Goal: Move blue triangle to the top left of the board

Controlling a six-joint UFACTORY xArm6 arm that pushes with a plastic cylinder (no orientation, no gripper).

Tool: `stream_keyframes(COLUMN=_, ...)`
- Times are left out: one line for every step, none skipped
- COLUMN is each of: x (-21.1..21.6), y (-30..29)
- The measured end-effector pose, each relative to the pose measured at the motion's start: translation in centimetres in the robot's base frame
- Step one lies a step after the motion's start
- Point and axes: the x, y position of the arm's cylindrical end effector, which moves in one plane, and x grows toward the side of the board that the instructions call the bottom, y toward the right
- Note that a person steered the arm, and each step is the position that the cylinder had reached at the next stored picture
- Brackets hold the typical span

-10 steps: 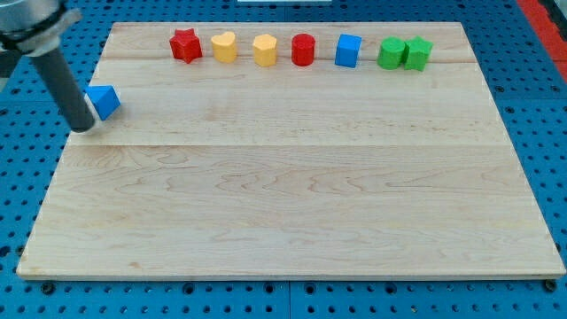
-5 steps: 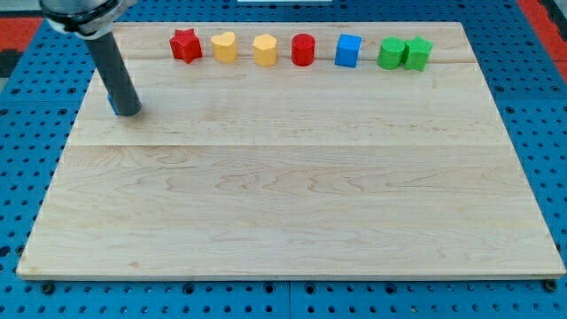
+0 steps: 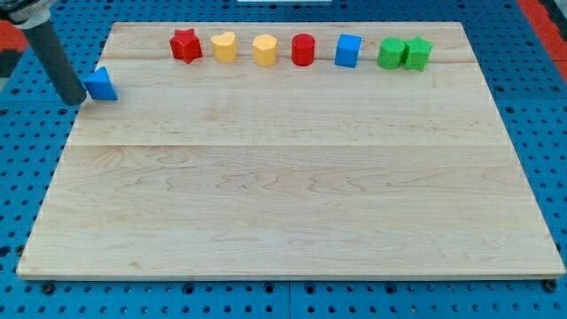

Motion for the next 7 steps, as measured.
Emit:
stream_keyframes(x=0.2, y=0.8)
stream_keyframes(x=-1.1, y=2.3)
stream_keyframes(x=-2.6, y=2.9)
stream_keyframes(x=-3.2, y=3.5)
stream_keyframes(x=-3.4, y=3.6)
stream_keyframes(x=-3.4, y=4.5)
stream_keyframes(x=-3.5, y=5.0)
